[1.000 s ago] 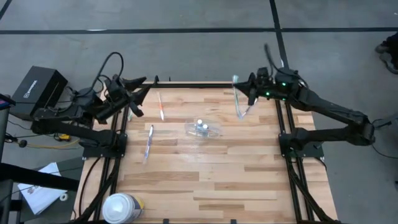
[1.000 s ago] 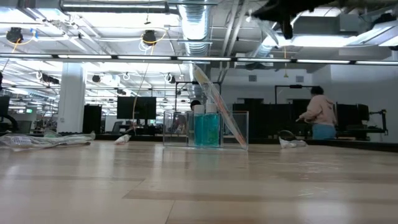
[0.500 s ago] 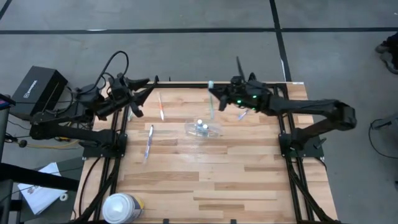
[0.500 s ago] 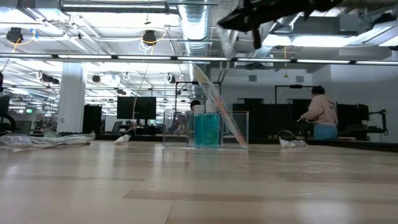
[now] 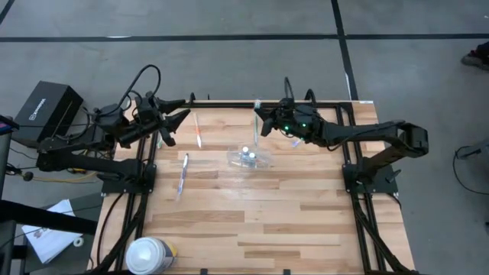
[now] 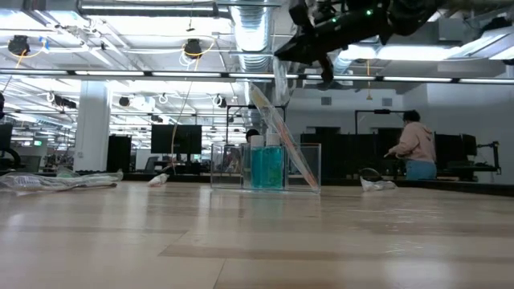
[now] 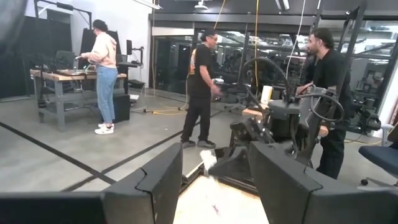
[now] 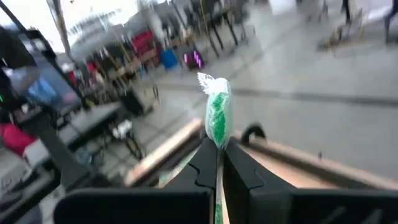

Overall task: Pick & Place toothbrushing station
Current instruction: Put the right green toothbrush into the transparent organizer

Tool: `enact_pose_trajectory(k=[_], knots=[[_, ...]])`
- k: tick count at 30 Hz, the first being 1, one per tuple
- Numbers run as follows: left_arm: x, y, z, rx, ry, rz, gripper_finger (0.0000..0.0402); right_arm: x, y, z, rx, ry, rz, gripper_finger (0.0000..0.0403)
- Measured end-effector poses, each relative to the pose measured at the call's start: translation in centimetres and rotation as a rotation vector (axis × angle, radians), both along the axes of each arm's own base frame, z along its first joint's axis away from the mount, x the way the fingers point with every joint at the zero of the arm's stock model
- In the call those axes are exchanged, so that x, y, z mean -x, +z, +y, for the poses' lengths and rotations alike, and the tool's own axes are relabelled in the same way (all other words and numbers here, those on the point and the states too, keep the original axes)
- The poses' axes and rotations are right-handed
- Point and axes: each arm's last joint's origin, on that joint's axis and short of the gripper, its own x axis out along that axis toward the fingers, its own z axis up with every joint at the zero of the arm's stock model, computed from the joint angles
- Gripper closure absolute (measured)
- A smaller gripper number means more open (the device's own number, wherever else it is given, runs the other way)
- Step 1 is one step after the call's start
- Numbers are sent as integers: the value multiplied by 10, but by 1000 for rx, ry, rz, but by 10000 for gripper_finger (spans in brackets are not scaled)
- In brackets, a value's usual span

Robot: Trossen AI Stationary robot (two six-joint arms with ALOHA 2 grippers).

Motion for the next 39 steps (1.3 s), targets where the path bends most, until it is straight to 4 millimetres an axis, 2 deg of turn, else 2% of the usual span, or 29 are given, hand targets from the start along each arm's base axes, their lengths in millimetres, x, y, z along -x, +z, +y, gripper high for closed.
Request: enact_pose_trajectory(k=[4, 11, 16, 26, 31, 39], knots=[[0, 0, 1, 15, 12, -8, 220, 13, 0, 3, 55, -17, -80, 403], [-1, -1, 9, 19, 65, -1, 220, 24, -15, 21, 151, 14, 10, 403], [-4, -3, 13, -35, 80, 48, 220, 31, -37, 30, 198, 43, 52, 403], [-19, -9, 20, -93, 100, 137, 220, 57, -71, 30, 239, 23, 8, 403], [-25, -13, 21, -85, 97, 160, 220, 58, -78, 28, 252, 23, 28, 403], [-29, -14, 22, -61, 96, 143, 220, 50, -82, 26, 279, 72, -76, 403]])
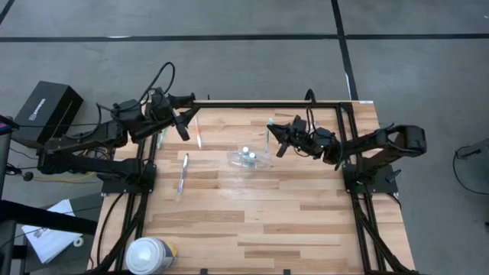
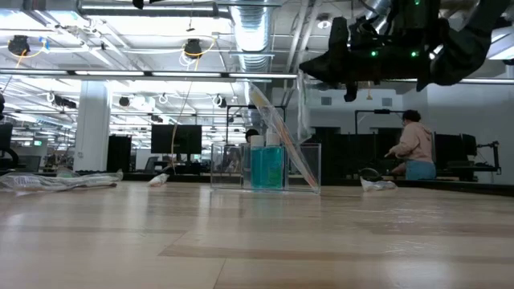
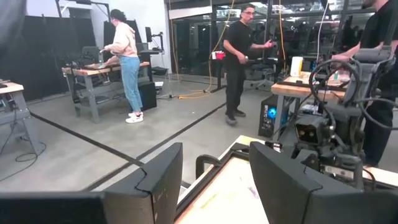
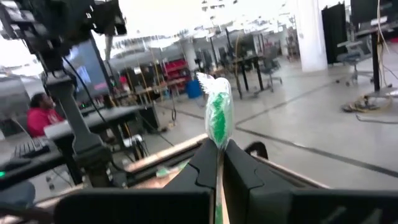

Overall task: Pick & Place toothbrushing station
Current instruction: Put the right green toothbrush into the transparent organizer

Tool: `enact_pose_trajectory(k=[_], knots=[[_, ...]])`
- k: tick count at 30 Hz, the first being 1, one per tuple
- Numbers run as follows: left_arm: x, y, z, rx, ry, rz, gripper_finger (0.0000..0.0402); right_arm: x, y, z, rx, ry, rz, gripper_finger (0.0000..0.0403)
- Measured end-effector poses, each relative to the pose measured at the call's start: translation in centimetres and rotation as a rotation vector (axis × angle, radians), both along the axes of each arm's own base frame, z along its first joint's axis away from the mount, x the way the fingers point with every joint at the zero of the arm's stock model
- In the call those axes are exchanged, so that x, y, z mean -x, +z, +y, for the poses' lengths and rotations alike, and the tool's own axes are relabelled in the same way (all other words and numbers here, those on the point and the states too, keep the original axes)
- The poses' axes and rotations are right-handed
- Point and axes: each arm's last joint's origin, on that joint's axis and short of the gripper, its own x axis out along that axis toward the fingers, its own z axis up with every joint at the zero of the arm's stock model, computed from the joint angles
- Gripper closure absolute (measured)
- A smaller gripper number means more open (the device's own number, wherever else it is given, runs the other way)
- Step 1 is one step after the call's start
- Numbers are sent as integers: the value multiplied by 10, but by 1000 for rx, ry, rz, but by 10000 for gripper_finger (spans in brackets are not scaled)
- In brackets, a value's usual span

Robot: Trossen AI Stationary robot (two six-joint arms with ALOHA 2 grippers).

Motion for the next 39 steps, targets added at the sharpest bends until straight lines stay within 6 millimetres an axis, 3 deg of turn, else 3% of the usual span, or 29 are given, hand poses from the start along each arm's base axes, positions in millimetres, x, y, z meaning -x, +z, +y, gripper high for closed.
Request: enact_pose_trajectory(k=[11, 21, 30, 34, 39], knots=[[0, 0, 0, 0, 0, -4, 220, -12, -36, -3, -73, 24, 116, 403], [0, 1, 0, -1, 1, -9, 220, -20, -66, -4, -124, 60, 83, 403], [0, 1, 0, 0, 1, -8, 220, -21, -70, -4, -134, 64, 76, 402], [0, 1, 0, -1, 2, -7, 220, -21, -68, -4, -141, 67, 55, 375], [0, 0, 0, -2, 2, -5, 220, -21, -69, -3, -177, 72, 44, 304]])
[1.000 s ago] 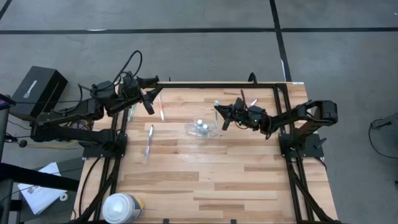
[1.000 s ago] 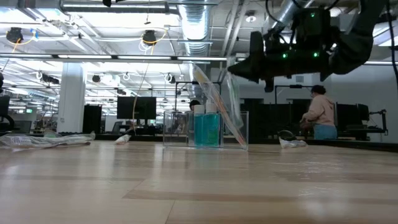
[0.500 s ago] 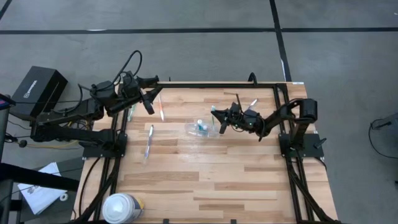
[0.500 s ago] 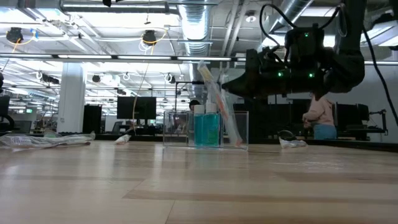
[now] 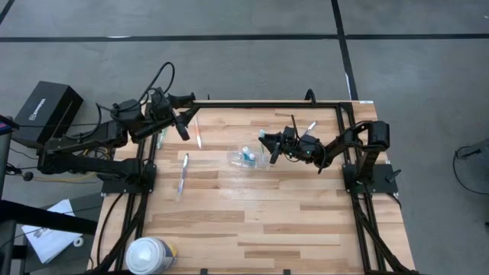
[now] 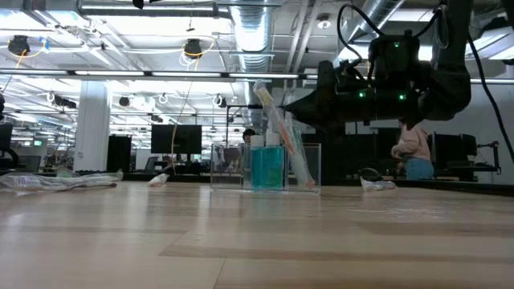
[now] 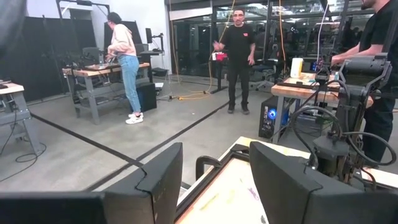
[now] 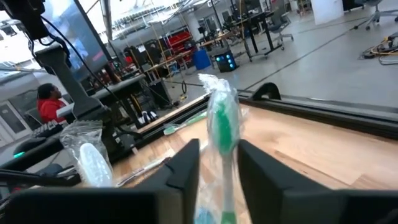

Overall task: Pick & Place toothbrushing station
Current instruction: Put the right green toothbrush into the transparent organizer, then put the right purple toothbrush into the transparent organizer

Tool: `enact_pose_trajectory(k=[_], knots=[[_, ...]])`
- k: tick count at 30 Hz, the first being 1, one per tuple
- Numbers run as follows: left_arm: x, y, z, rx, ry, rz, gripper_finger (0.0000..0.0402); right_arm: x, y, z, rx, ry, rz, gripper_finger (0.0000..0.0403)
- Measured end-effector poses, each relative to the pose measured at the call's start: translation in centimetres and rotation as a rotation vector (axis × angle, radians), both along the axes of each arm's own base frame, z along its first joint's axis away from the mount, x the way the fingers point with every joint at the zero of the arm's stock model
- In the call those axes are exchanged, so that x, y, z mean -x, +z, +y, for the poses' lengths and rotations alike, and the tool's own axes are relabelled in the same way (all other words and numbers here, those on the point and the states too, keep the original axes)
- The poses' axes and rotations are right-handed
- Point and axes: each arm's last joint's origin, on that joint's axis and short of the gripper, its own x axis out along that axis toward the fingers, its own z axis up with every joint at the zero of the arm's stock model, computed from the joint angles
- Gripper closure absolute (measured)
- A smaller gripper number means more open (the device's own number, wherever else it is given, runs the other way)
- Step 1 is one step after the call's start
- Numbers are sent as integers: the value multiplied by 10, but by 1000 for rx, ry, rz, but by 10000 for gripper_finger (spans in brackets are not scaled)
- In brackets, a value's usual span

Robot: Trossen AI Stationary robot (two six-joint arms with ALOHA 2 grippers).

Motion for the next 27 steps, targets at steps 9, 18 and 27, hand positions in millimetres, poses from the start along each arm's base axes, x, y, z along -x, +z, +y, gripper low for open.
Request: enact_pose_trajectory(k=[9, 18, 27], knots=[[0, 0, 0, 0, 0, 4, 220, 0, 3, 1, -7, 25, -8, 196], [0, 0, 0, 1, 0, 4, 220, 12, 34, -1, 28, 9, 88, 176], [0, -1, 0, 2, 0, 3, 220, 44, 88, -9, 98, -56, 53, 183]])
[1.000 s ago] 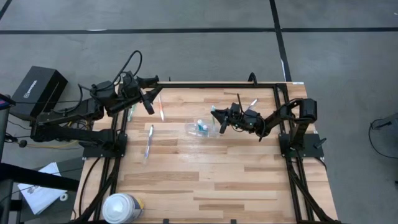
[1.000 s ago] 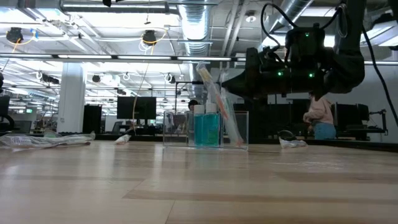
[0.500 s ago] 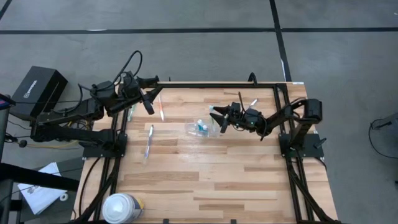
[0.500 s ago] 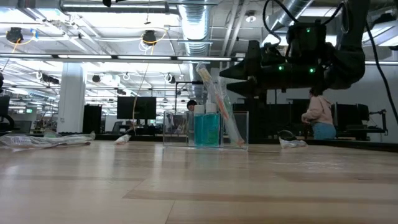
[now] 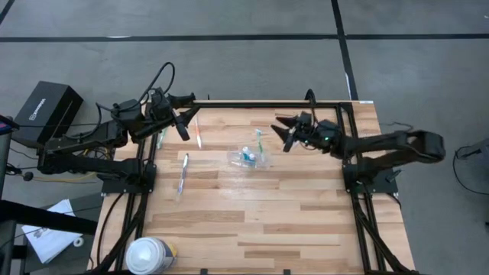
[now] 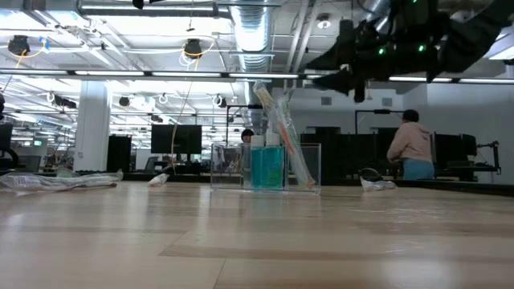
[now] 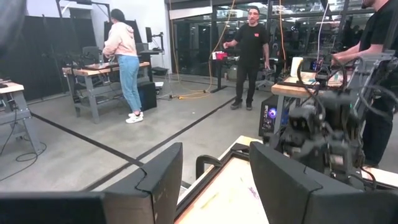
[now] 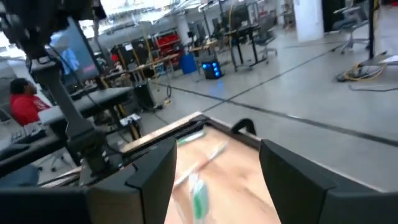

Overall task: Pick & Place toothbrushing station
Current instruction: Put the right purple toothbrush into the transparent organizer

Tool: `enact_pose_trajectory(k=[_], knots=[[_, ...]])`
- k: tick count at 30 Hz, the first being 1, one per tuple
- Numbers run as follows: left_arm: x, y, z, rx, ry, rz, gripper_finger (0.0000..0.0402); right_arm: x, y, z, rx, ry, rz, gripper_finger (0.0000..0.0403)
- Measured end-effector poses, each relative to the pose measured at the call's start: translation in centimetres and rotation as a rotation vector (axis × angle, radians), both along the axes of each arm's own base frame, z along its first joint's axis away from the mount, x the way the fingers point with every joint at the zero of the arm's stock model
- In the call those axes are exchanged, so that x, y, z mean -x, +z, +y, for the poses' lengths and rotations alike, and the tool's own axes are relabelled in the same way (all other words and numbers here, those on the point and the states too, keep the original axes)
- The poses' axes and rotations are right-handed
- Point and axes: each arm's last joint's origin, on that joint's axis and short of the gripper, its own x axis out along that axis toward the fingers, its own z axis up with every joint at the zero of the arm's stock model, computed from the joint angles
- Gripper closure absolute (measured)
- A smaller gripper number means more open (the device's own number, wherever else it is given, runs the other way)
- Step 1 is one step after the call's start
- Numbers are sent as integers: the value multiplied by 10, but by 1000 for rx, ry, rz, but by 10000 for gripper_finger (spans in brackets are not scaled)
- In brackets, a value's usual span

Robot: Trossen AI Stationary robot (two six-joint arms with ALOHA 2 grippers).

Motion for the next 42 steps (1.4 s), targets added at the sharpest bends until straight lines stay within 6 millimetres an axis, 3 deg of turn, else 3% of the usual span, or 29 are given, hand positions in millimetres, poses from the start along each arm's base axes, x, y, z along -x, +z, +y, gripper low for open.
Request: enact_pose_trajectory(k=[4, 12, 14, 16, 19, 23, 29, 36, 42], knots=[[0, -2, 1, 30, 3, 6, 220, 10, 40, -3, 15, 6, 124, 184], [-7, -19, 11, 209, -55, 71, 220, 25, 169, -13, 192, 28, 574, 184], [-11, -21, 13, 215, -62, 73, 220, 27, 187, -21, 200, 52, 725, 184], [-15, -23, 14, 221, -61, 85, 220, 25, 193, -33, 173, 95, 903, 184], [-21, -28, 16, 242, -58, 99, 220, 24, 186, -54, 120, 183, 1148, 188], [-29, -33, 18, 252, -57, 122, 220, 14, 156, -80, 51, 351, 1361, 199], [-37, -37, 19, 260, -87, 137, 220, -17, 119, -98, -11, 487, 1428, 215], [-38, -37, 18, 260, -141, 146, 220, -44, 78, -112, -106, 573, 1500, 204], [-38, -37, 18, 244, -143, 155, 220, -56, 47, -120, -189, 640, 1573, 201]])
